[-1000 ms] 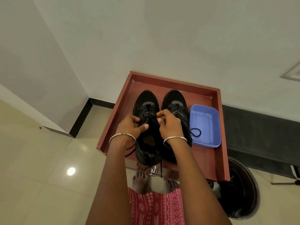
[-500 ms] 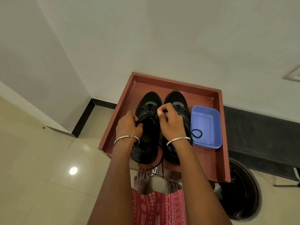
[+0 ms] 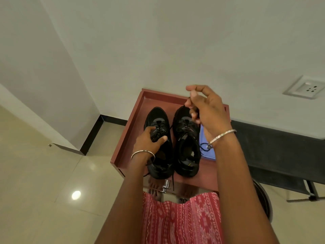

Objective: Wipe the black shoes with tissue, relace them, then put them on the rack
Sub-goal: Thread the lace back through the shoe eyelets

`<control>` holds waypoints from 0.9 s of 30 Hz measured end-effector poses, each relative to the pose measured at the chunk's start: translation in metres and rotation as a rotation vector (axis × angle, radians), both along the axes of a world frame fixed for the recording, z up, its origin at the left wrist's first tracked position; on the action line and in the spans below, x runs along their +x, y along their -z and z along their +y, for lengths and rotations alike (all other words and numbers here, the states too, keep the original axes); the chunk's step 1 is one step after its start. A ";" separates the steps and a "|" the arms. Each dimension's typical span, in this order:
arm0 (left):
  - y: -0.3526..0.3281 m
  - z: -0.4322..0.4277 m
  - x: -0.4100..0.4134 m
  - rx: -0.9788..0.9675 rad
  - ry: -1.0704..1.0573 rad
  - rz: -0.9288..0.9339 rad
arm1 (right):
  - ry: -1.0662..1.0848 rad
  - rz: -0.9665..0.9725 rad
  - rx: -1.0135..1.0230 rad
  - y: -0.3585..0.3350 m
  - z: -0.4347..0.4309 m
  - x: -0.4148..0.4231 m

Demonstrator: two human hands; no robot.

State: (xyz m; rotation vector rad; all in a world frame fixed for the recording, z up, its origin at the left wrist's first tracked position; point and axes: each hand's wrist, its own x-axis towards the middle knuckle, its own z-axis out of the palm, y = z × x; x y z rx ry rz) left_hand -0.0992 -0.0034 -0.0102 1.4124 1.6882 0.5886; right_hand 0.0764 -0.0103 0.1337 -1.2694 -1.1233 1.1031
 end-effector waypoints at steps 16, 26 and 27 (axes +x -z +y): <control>0.005 -0.011 0.018 -0.039 0.021 0.350 | 0.116 0.118 0.063 -0.156 0.009 -0.019; 0.003 -0.007 0.016 -0.094 0.111 0.398 | 0.101 0.087 0.091 -0.154 0.013 -0.031; -0.001 -0.003 0.012 -0.125 0.156 0.334 | 0.096 0.049 0.090 -0.149 0.010 -0.030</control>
